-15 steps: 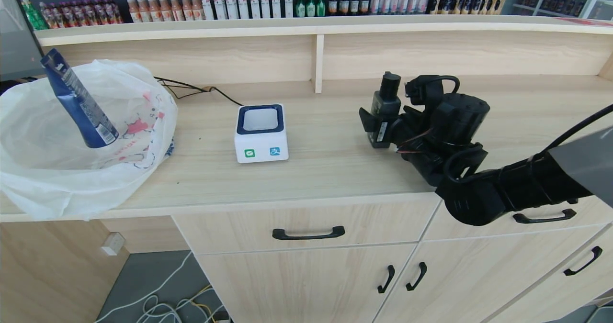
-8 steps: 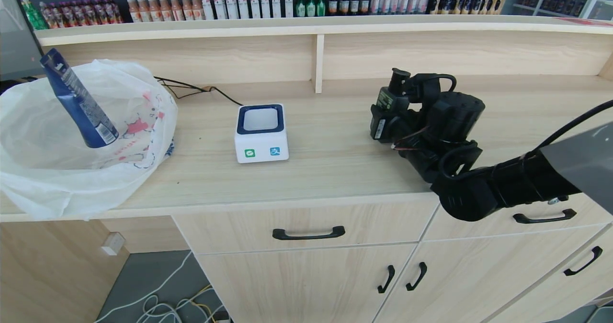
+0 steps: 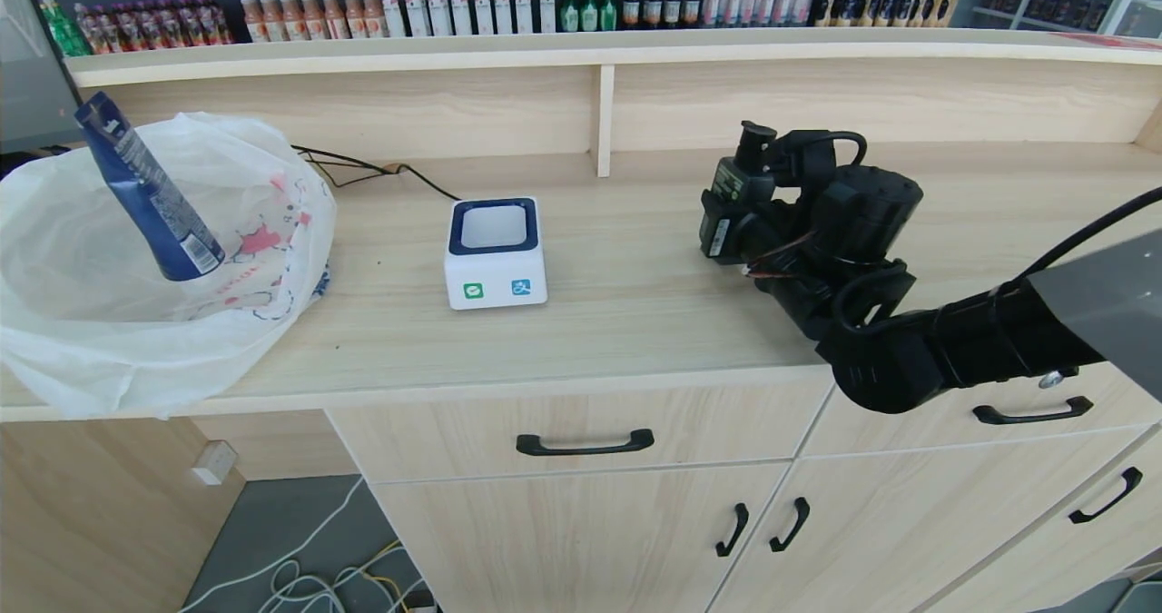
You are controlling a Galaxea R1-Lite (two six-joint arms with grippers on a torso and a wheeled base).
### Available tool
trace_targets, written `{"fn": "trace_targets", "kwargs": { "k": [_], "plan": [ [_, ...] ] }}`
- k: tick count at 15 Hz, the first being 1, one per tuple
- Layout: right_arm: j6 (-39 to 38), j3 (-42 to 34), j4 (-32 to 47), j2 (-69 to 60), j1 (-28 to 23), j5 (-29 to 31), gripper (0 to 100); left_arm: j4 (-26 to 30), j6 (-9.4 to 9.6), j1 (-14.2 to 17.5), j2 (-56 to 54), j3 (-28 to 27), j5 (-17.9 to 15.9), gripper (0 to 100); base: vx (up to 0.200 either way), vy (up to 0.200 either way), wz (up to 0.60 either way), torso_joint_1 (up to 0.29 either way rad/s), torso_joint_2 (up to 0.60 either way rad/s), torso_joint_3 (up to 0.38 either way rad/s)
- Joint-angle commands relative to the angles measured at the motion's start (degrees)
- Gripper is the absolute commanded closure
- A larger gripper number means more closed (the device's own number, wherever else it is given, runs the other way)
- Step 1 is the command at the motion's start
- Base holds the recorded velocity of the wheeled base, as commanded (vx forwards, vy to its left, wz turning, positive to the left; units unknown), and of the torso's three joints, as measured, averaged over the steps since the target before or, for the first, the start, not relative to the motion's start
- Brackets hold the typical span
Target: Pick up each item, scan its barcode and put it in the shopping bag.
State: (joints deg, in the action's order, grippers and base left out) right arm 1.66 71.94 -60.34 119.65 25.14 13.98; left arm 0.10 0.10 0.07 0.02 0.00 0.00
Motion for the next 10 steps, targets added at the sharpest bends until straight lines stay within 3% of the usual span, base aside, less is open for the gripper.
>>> {"fn": "trace_targets", "kwargs": {
  "k": [1,10],
  "plan": [
    [0.01,-0.04,0.40,-1.26,0.09,-0.10,100,-0.01,-0.01,0.01,-0.02,0.00,0.00,0,0.000,0.000,0.00,0.000,0.00,0.000],
    [0.01,-3.21,3.65,-14.89,1.58,-0.71,100,-0.01,-0.01,0.01,-0.02,0.00,0.00,0,0.000,0.000,0.00,0.000,0.00,0.000]
  ]
}}
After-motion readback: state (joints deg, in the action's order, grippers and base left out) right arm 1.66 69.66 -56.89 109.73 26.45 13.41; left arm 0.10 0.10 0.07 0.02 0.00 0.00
